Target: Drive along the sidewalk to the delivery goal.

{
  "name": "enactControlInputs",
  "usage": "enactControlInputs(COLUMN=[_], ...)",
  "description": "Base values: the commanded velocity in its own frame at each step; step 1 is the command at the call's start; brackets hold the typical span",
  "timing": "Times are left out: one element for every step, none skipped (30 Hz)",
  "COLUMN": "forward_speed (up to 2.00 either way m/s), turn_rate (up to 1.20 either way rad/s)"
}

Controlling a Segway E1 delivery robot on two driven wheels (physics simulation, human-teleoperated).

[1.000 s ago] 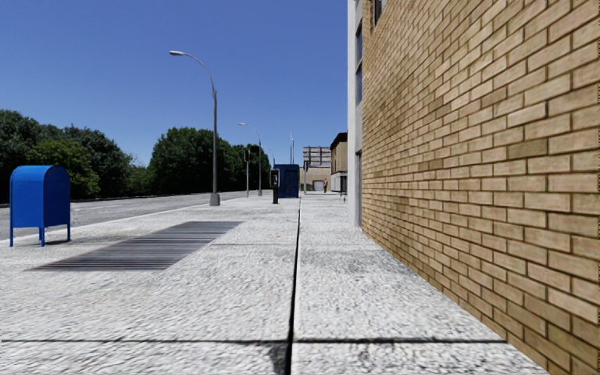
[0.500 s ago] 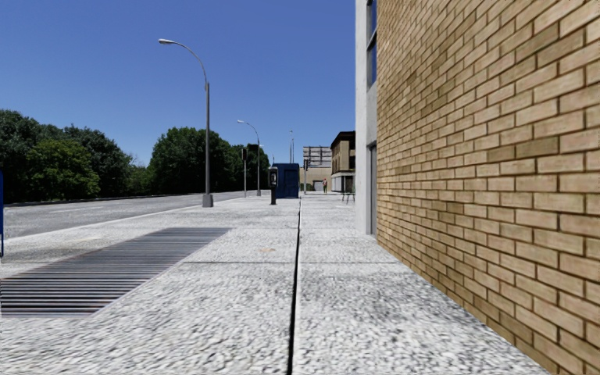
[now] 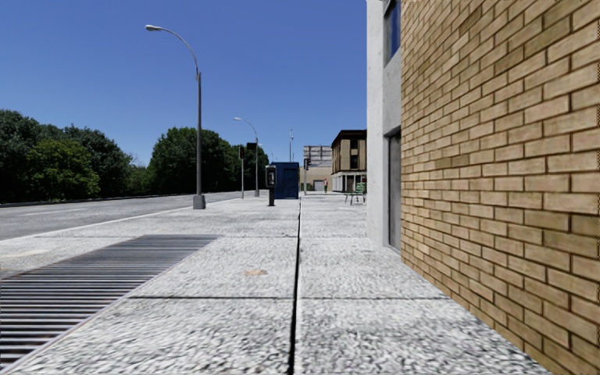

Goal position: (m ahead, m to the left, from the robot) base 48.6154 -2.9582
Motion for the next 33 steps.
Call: enactControlInputs(forward_speed=[2.00,2.00,2.00,2.00,2.00,2.00,2.00,2.00,2.00,2.00,2.00,2.00,2.00,2.00,2.00,2.00,2.00,2.00,2.00,2.00,2.00,2.00,2.00,2.00,2.00,2.00,2.00,2.00,2.00,2.00,2.00,2.00,2.00], turn_rate=[0.00,0.00,0.00,0.00,0.00,0.00,0.00,0.00,0.00,0.00,0.00,0.00,0.00,0.00,0.00,0.00,0.00,0.00,0.00,0.00,0.00,0.00,0.00,0.00,0.00,0.00,0.00,0.00,0.00,0.00,0.00,0.00,0.00])
